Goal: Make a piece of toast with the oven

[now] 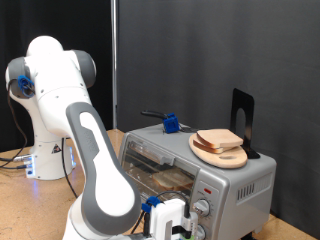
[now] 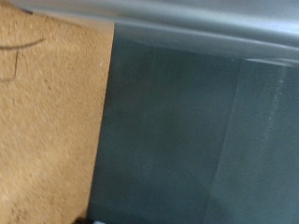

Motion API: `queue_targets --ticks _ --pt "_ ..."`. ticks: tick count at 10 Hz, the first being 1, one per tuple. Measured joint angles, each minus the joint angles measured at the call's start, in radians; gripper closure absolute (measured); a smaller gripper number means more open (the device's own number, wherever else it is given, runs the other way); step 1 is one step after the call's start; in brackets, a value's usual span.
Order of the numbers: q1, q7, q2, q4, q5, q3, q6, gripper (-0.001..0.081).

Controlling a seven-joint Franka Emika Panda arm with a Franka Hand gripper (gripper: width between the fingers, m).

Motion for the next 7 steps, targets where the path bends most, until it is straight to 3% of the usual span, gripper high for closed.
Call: queue_targets --ticks 3,7 --pt "-0.001 -0.094 -0.001 0.0 0.033 0.006 0.003 0.0806" --pt "-0.001 0.092 -0.003 0.003 -0.03 -0.006 -0.034 0.0806"
